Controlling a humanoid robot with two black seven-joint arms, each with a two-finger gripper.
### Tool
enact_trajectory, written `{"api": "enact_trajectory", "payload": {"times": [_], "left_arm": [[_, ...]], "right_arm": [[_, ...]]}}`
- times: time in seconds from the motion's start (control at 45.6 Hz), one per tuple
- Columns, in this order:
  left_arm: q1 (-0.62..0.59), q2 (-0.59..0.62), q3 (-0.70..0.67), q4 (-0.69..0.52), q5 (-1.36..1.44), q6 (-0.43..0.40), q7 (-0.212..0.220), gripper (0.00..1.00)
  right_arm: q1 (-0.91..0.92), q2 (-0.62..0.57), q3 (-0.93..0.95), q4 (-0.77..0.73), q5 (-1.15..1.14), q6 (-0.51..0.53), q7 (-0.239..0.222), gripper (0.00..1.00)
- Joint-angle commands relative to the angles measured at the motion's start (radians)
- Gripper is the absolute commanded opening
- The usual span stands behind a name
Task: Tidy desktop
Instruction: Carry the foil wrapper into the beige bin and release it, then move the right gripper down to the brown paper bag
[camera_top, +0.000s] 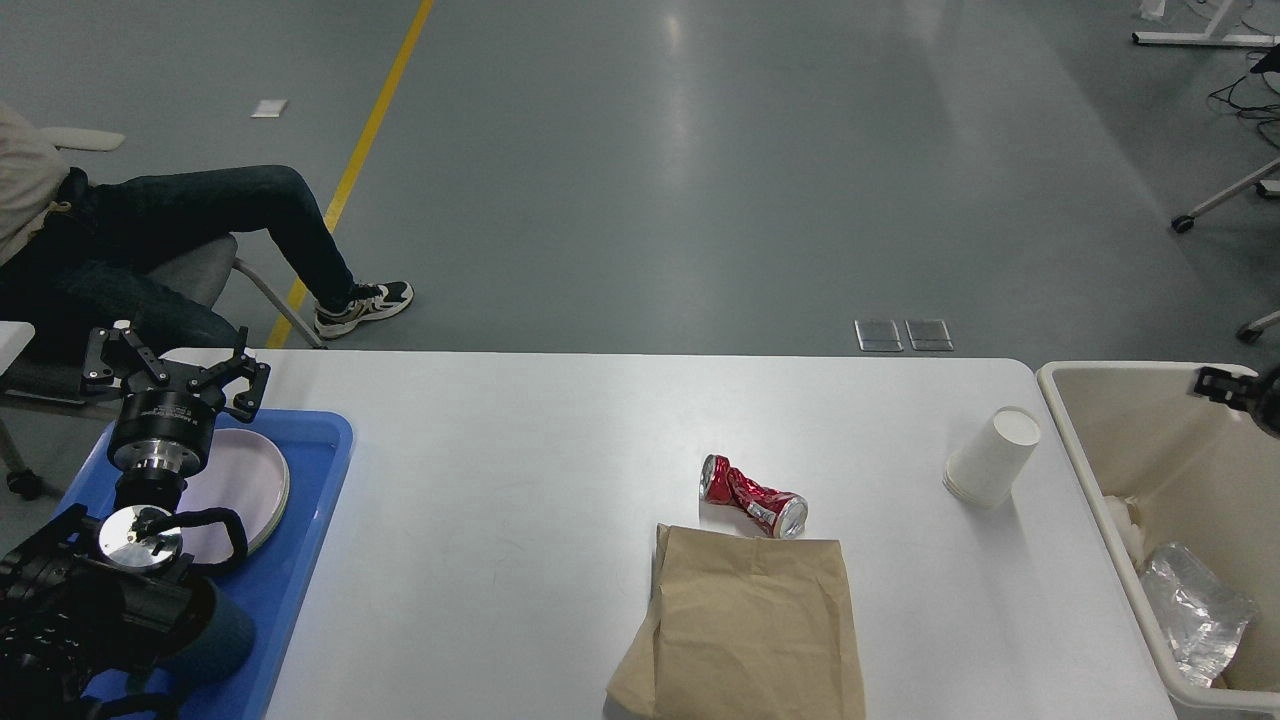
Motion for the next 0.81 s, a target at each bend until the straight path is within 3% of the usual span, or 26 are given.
{"api": "enact_trajectory", "payload": {"times": [0.0,0.11,0.175,0.394,0.548,0.635,0.789], "left_arm": [[0.000,0.000,0.000,-0.001,0.000,0.000,0.000,0.96],[0.000,0.000,0.000,0.001,0.000,0.000,0.000,0.96],[0.000,0.000,0.000,-0.001,0.000,0.000,0.000,0.96],[0.000,0.000,0.000,0.001,0.000,0.000,0.000,0.96],[0.000,0.000,0.000,0.001,0.000,0.000,0.000,0.96],[0.000,0.000,0.000,0.001,0.000,0.000,0.000,0.96],[0.000,0.000,0.000,-0.001,0.000,0.000,0.000,0.96]], "right_arm": [[0.180,0.054,-0.107,0.123,-0.003,0.002,-0.003,1.00],[0.358,0.137,-0.205,0.264,-0.003,0.011,-0.001,1.00],[0.484,0.185,-0.231,0.358,-0.002,0.069,-0.001,1.00],[0.750,0.372,-0.179,0.490,0.008,0.491,0.003,1.00],[0.797,0.392,-0.037,0.559,0.012,0.730,0.005,1.00],[0.811,0.380,0.052,0.627,0.012,0.789,0.005,1.00],[0.742,0.340,0.125,0.659,0.011,0.789,0.003,1.00]]}}
